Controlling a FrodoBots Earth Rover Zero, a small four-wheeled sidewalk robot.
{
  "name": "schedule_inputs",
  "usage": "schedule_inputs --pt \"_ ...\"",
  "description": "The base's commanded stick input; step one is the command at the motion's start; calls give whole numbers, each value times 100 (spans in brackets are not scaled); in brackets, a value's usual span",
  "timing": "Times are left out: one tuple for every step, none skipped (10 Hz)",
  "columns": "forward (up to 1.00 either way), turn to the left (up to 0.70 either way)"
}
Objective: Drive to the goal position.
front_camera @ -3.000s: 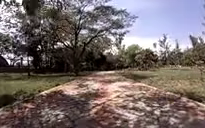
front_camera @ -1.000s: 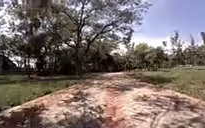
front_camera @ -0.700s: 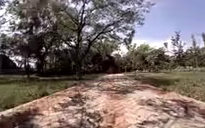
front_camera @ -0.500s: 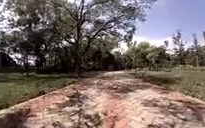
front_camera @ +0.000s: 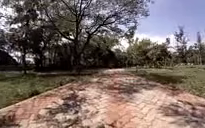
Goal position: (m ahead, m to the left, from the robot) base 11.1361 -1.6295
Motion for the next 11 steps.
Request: schedule_inputs --pt "70 -30" --pt "70 -25" --pt "70 -7" --pt "70 0" --pt "70 0" --pt "70 0" --pt "70 0" --pt "70 0" --pt "70 0" --pt "70 0" --pt "70 0"
